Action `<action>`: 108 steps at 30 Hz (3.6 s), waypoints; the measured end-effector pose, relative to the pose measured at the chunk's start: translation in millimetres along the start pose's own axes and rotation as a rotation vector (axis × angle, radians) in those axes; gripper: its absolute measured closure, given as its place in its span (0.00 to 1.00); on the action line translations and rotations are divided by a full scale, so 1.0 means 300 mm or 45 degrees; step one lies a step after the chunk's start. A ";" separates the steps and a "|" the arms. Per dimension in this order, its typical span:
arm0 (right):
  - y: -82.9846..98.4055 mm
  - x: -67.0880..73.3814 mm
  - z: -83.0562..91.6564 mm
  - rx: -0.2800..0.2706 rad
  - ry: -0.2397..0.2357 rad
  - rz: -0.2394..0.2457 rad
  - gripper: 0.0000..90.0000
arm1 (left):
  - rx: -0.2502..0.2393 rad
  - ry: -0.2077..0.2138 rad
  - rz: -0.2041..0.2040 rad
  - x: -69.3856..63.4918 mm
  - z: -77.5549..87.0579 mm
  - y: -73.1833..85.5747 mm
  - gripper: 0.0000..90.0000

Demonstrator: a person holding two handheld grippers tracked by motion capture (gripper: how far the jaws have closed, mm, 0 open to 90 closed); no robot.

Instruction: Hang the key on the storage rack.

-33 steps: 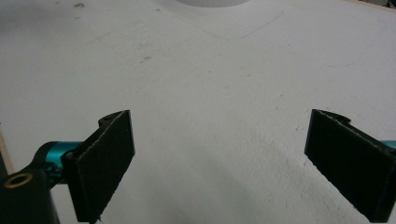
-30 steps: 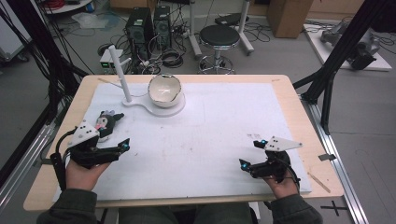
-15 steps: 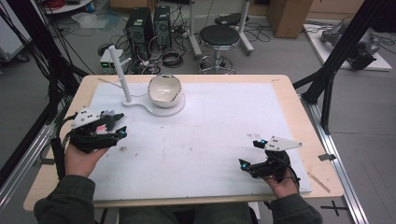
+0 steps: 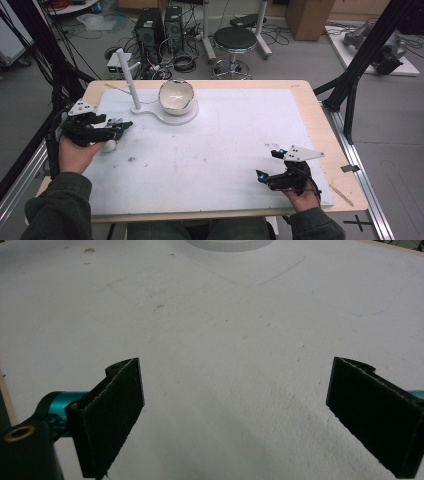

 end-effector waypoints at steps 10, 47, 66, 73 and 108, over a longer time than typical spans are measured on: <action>0.001 -0.001 -0.002 0.003 -0.004 0.001 0.08 | 0.079 -0.051 0.034 0.066 -0.065 0.015 0.35; 0.006 -0.008 -0.003 -0.002 -0.017 -0.008 0.08 | 0.356 -0.235 0.104 0.203 -0.225 0.147 0.37; 0.005 -0.011 0.002 -0.013 -0.013 -0.015 0.08 | 0.385 -0.265 0.072 0.197 -0.235 0.156 0.50; 0.005 -0.012 0.004 -0.014 -0.012 -0.012 0.08 | 0.377 -0.275 0.047 0.192 -0.231 0.153 0.55; 0.002 -0.010 0.004 -0.020 -0.014 -0.009 0.08 | 0.185 -0.080 0.062 0.145 -0.054 0.030 0.57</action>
Point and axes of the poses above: each handheld gripper's, and its own axes: z roughly backward along the jaws, y roughly out of its underside, x roughly to its left, the point moved 5 cm from there along -z, roughly forward along the jaws, and after that the axes turned 11 degrees about z, right-handed, at the moved point
